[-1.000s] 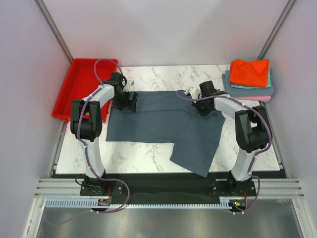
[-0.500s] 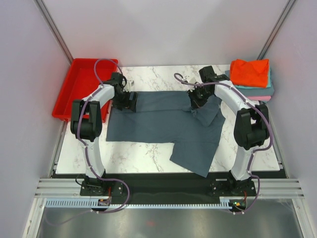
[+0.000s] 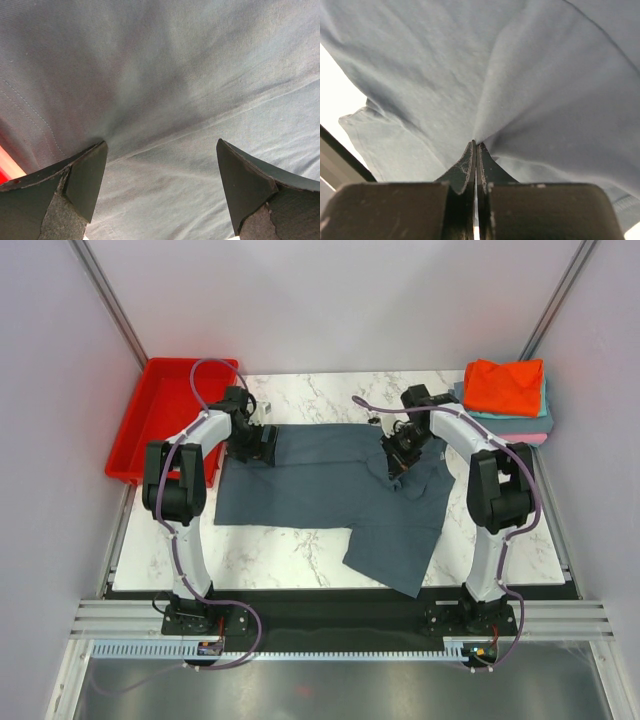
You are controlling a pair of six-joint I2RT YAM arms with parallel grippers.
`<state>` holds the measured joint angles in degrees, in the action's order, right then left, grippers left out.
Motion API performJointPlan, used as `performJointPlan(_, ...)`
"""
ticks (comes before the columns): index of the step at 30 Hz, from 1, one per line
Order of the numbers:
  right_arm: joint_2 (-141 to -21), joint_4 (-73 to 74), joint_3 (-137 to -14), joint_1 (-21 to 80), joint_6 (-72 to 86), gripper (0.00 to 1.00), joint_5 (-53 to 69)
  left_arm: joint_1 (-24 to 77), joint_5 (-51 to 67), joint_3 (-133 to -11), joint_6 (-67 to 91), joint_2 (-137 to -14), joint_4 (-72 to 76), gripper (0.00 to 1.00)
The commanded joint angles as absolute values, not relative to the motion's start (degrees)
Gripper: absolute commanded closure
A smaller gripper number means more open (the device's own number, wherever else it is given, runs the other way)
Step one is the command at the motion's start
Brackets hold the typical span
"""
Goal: Fold and stack the t-shirts
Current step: Fold the tshirt
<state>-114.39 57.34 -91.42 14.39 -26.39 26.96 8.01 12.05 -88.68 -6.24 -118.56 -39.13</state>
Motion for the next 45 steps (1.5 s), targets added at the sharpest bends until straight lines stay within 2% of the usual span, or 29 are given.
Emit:
performJointPlan(1,-112.15,55.47,-91.85,12.58,-25.06,1.00,25.84,8.44,10.99,-89.12,-5.45,-117.51,-39.20,0.03)
performJointPlan(7,-115.48,51.07,-94.30,10.29,-23.03,1.00,23.38,8.53,10.72,-88.33,-5.71,-117.07,-39.11,0.03)
performJointPlan(16,-126.11,46.94,-107.21,9.40,-19.87,0.98,16.36,8.70,9.93,-87.54,-6.15,-116.63,-39.02,0.02)
performJointPlan(17,-127.08,46.85,-109.49,9.40,-19.43,0.91,15.56,8.79,9.93,-87.45,-6.24,-116.63,-39.02,0.02)
performJointPlan(18,-128.22,46.58,-110.47,9.40,-18.38,0.74,14.08,8.88,9.84,-87.36,-6.33,-116.37,-39.02,0.02)
performJointPlan(19,-128.32,45.54,-111.00,9.49,-18.11,0.68,11.28,8.88,9.67,-87.28,-6.33,-116.28,-38.94,0.02)
performJointPlan(21,-125.78,44.22,-110.83,9.58,-18.19,0.56,8.71,8.88,9.23,-87.28,-6.59,-116.02,-39.02,0.02)
performJointPlan(24,-116.66,38.86,-104.87,9.75,-20.03,0.49,7.47,8.88,8.70,-86.93,-6.94,-115.14,-38.94,0.02)
performJointPlan(29,-101.81,33.92,-91.00,11.42,-25.66,0.50,10.97,8.88,8.88,-86.49,-6.86,-114.96,-38.94,0.02)
performJointPlan(33,-97.48,36.29,-83.33,13.01,-27.77,0.59,15.62,8.88,8.96,-87.10,-6.86,-115.75,-38.85,0.01)
performJointPlan(37,-96.76,38.58,-78.58,14.76,-26.46,0.61,19.95,8.96,8.97,-87.63,-6.77,-116.19,-38.93,0.01)
performJointPlan(45,-103.18,39.37,-80.41,14.85,-23.03,0.61,22.76,9.23,8.62,-87.36,-6.77,-116.02,-39.02,0.01)
